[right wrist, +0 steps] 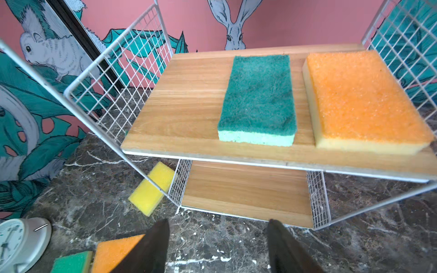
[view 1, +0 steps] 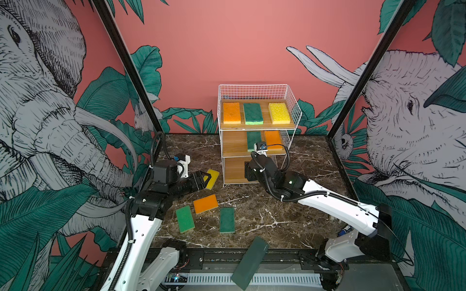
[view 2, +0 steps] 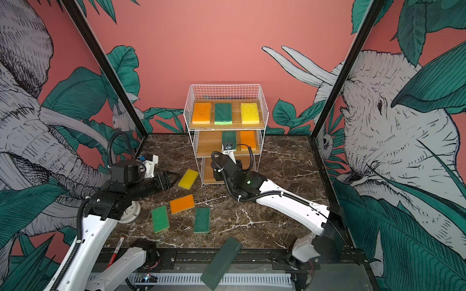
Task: Arrange cleaning sponges on a shelf
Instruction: Move the cleaning sponge to the shelf, then pick up the cleaning sponge from the bottom-left of the table.
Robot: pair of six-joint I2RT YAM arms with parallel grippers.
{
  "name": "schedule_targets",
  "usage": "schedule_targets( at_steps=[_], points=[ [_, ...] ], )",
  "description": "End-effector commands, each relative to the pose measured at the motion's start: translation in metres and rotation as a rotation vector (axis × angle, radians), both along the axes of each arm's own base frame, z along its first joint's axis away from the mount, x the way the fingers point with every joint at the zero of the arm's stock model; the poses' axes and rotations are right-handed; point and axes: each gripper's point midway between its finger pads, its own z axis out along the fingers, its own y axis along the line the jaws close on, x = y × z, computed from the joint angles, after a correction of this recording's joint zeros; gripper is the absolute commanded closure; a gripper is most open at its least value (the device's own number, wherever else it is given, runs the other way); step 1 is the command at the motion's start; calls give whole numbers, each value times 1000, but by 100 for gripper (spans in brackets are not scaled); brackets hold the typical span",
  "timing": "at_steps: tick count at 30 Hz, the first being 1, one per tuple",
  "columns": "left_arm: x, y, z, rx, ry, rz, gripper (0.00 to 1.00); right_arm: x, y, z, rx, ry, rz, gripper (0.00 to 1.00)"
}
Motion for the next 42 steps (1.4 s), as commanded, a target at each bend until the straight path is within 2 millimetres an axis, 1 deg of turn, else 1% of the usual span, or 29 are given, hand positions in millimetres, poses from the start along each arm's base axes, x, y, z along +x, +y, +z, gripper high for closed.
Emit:
schedule_targets(
  at_steps=[1, 3, 6, 7, 8, 11, 13, 15, 16, 17, 19, 21, 22, 23, 25, 27, 32, 35, 38, 42],
  points=[
    [-18, 28, -58, 184, 182, 55, 28, -17, -16, -12, -18, 42, 24, 25],
    [-21, 33, -78, 223, 244, 58, 27, -25, -29, -22, -21, 56, 20, 20],
    [-25, 41, -103, 296, 347, 60, 26, -32, -49, -35, -21, 72, -4, 7],
    [-29, 48, -111, 336, 395, 73, 25, -35, -56, -41, -22, 80, -11, 2],
    [-33, 54, -115, 371, 440, 86, 25, -36, -64, -46, -15, 90, -29, 1],
    [-46, 73, -118, 467, 525, 131, 23, -36, -84, -63, 35, 128, -81, 1],
    [-54, 82, -116, 504, 556, 168, 22, -34, -91, -77, 106, 170, -91, 1],
    [-67, 89, -118, 525, 608, 206, 19, -31, -94, -91, 189, 209, -75, 1],
    [-76, 93, -120, 535, 649, 232, 19, -31, -92, -97, 228, 227, -50, 1],
    [-85, 95, -124, 533, 689, 259, 18, -30, -91, -98, 263, 229, -29, 1],
    [-101, 94, -133, 495, 741, 308, 18, -30, -95, -101, 285, 218, -12, 1],
    [-113, 89, -147, 425, 778, 355, 16, -30, -102, -103, 282, 219, -11, 1],
    [-118, 84, -154, 389, 796, 370, 13, -30, -106, -107, 271, 234, -19, 1],
    [-122, 81, -162, 361, 820, 384, 6, -29, -110, -111, 261, 250, -24, 1],
    [-128, 79, -176, 345, 861, 401, 5, -28, -113, -119, 240, 292, -25, 1],
    [-129, 79, -185, 335, 862, 418, 5, -27, -113, -128, 235, 342, -14, 1],
    [-125, 88, -194, 377, 846, 443, 5, -25, -112, -141, 289, 387, -11, 1],
    [-122, 82, -206, 363, 874, 422, 5, -24, -111, -147, 318, 402, -17, 1],
    [-126, 87, -208, 400, 912, 433, 5, -25, -114, -151, 318, 411, -30, 1],
    [-123, 90, -215, 400, 894, 472, 5, -26, -116, -152, 323, 409, -39, 1]
  ],
)
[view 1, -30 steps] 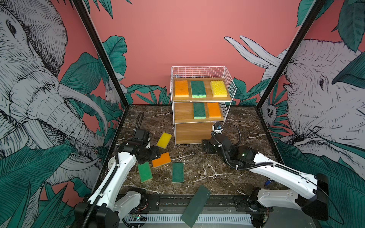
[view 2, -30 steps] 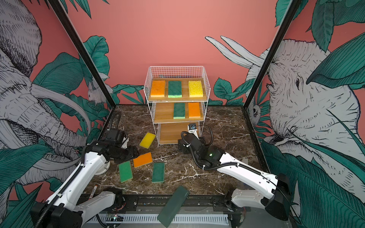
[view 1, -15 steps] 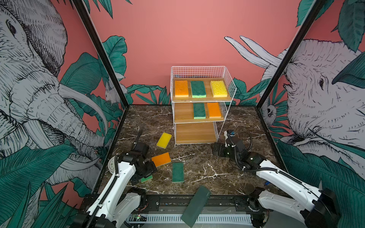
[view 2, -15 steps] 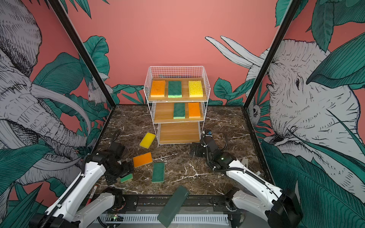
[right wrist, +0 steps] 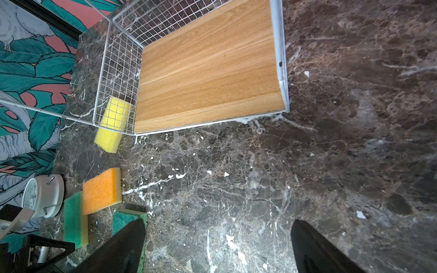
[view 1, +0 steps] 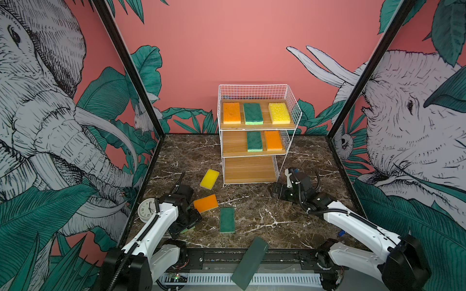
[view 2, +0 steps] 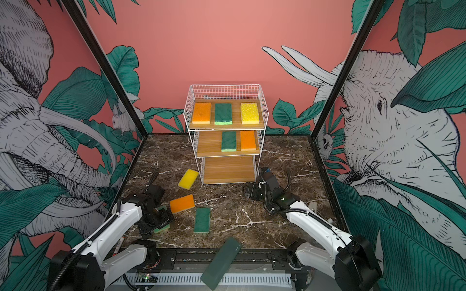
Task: Arrange cleaning sponges on a shelf
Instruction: Pick up the cleaning sponge from the bottom-left of the table.
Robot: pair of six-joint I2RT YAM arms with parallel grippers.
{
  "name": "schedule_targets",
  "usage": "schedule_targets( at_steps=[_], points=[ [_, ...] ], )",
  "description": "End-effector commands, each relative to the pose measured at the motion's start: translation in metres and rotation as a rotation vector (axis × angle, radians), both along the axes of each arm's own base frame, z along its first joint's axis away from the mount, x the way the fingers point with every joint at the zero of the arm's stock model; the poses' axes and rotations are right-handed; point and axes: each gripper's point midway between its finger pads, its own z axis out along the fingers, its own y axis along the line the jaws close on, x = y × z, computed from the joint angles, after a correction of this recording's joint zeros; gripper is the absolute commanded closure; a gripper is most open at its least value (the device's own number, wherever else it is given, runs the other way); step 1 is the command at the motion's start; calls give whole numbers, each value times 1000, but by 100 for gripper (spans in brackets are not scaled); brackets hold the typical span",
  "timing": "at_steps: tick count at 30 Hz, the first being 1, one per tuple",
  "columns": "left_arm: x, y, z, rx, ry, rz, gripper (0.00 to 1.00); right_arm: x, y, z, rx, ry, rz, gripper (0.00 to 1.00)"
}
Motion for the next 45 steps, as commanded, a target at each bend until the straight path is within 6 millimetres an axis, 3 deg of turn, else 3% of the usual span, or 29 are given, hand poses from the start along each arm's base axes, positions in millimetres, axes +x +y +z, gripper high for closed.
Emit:
schedule_targets(
  at_steps=[1, 8, 15, 20, 29, 30, 32, 36, 45],
  points=[
    [-7, 7, -8, 36, 13, 58, 6, 5, 2, 7, 41, -21, -13, 1],
    [3, 7, -24, 51, 18, 57, 11, 1, -1, 5, 45, -13, -13, 1],
    [21, 9, -24, 73, -3, 13, 15, -3, -8, 5, 53, -19, -36, 1],
    [25, 4, -34, 54, 22, -25, 25, -6, -10, 3, 52, -14, -37, 1],
    [22, 11, -22, 86, -1, -35, 38, -6, -11, 10, 50, -30, -37, 1],
    [22, 12, -21, 92, -2, -29, 37, -6, -11, 10, 51, -28, -35, 1],
    [20, 17, -16, 117, 12, -16, 22, -7, -11, 11, 53, -28, -33, 1],
    [21, 19, -7, 131, 17, -30, 13, -7, -13, 14, 49, -37, -40, 1],
    [47, 29, 7, 208, 23, -128, 7, -12, -18, 11, 34, -32, -43, 1]
  ],
)
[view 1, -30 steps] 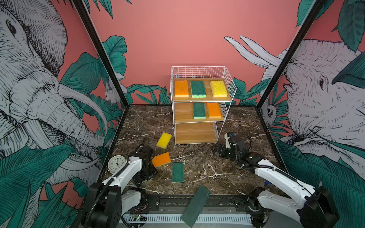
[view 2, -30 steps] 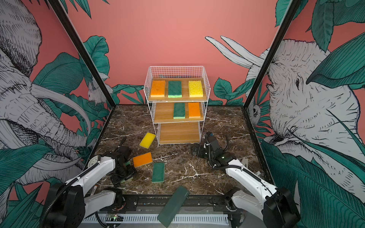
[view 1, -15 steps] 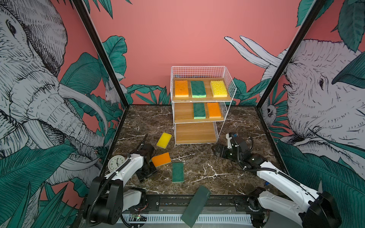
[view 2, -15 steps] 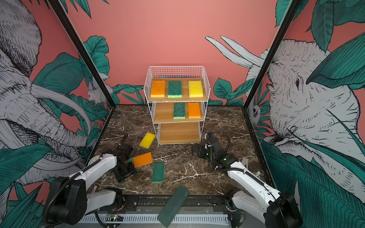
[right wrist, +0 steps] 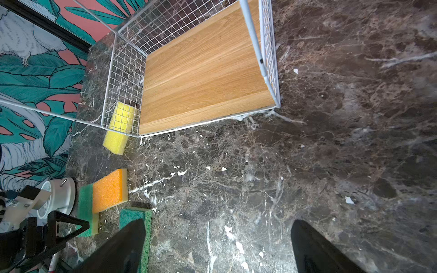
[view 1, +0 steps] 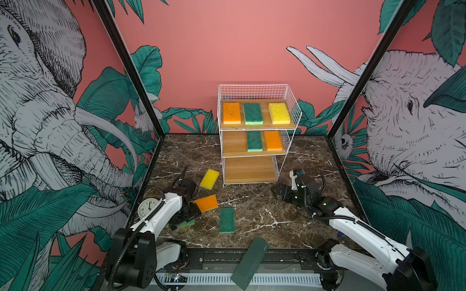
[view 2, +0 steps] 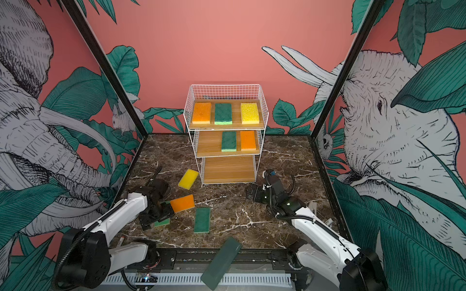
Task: Arrange cleaning sponges on a shelf
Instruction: Pick up the cleaning sponge from the bottom-left of the table.
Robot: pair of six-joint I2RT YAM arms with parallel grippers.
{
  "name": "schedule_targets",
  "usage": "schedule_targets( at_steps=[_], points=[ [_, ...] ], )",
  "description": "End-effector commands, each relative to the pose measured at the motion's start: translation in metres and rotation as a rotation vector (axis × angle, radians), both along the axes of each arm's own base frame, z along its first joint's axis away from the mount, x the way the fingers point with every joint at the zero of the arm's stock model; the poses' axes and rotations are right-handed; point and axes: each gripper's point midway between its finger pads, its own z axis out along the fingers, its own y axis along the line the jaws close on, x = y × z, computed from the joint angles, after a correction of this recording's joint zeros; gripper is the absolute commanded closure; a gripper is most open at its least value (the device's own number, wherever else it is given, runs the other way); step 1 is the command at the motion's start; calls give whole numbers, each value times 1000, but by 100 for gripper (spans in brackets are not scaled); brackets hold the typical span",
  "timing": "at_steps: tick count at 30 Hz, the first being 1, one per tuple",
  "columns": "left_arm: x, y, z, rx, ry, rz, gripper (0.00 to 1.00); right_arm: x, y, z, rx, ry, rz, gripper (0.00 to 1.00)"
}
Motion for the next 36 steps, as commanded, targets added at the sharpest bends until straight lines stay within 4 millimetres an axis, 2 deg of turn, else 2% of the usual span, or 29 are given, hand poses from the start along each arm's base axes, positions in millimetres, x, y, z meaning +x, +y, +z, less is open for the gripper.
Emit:
schedule_targets(
  at_steps=[1, 6, 12, 20, 25, 29, 34, 36],
  points=[
    [7, 9, 6, 53, 50, -53, 7, -2, -6, 3, -11, -17, -17, 1],
    [11, 2, -9, 0, 70, -98, 8, -4, -11, 3, -17, -22, -27, 1],
    [3, -6, -16, -51, 71, -74, 7, -5, -12, 5, -15, -24, -27, 1],
    [-7, -22, -31, -144, 88, -42, 13, -7, -15, 7, -16, -26, -32, 1],
    [-10, -19, -29, -138, 56, -36, 18, -7, -16, 6, -17, -25, -38, 1],
    [-11, -10, -28, -82, 65, -18, 17, -7, -15, 5, -13, -19, -36, 1],
    [-3, -4, -25, -38, 49, -22, 15, -9, -17, 7, -11, -21, -40, 1],
    [1, -5, -26, -43, 50, -32, 17, -10, -17, 7, -12, -22, -40, 1]
  ],
)
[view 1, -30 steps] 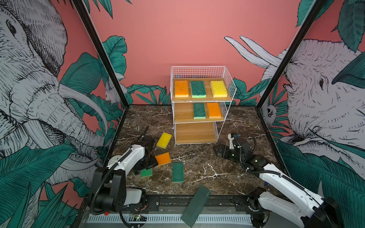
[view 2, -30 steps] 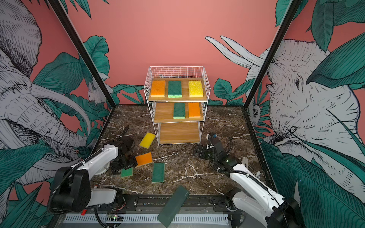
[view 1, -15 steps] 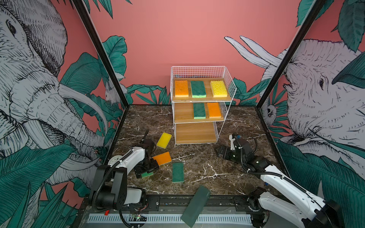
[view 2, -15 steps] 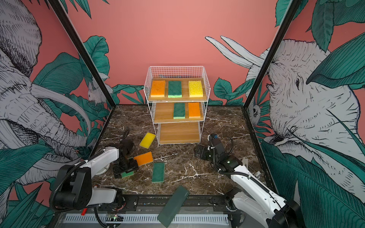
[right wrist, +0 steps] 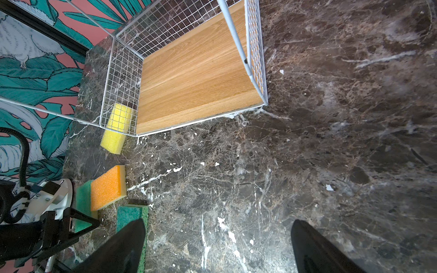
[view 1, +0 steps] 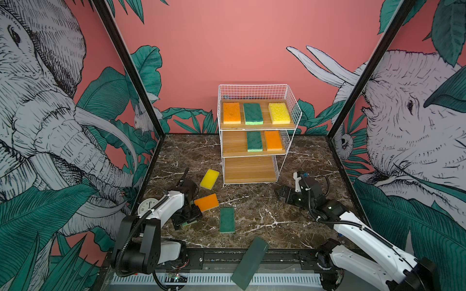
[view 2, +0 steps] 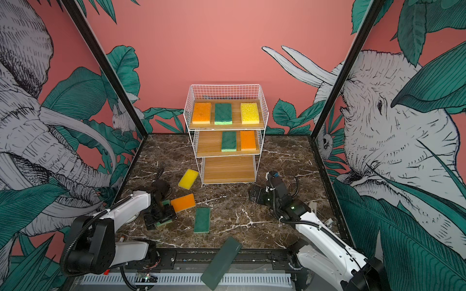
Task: Arrange cleaning sponges on a shelf
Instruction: Pick up the cleaning sponge from the bottom-left of the table.
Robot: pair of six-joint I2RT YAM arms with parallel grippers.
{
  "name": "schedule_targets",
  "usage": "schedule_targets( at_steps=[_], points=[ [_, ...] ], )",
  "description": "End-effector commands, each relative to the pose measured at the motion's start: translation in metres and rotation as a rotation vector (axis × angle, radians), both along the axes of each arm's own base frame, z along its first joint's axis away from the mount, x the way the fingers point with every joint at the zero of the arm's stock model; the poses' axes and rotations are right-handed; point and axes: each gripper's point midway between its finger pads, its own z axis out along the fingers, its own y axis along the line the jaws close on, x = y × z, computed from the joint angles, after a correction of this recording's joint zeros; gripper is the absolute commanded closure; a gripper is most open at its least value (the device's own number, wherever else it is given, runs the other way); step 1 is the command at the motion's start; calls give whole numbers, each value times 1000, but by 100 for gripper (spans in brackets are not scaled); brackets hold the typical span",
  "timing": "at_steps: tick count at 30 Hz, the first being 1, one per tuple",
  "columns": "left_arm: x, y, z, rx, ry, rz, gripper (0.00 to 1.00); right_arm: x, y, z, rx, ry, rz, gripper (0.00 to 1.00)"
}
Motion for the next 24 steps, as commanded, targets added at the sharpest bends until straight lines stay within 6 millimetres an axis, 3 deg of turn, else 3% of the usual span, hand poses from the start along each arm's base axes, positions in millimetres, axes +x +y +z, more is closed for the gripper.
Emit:
schedule_targets(
  at_steps=[1, 8, 16, 18, 24],
  points=[
    [5, 5, 1, 30, -4, 6, 19, 0, -5, 2, -1, -10, -21, 1],
    [3, 7, 3, 34, -54, 36, 43, 1, -5, -1, -9, 12, -31, 1],
    [2, 12, 45, 54, -147, 62, 48, 1, -5, 2, -10, 30, -38, 4],
    [3, 5, 50, 19, -170, 51, 49, 1, -6, 5, -9, 28, -38, 5],
    [1, -4, 99, 33, -230, -64, 48, 3, -8, 14, -23, 18, -45, 5]
  ],
)
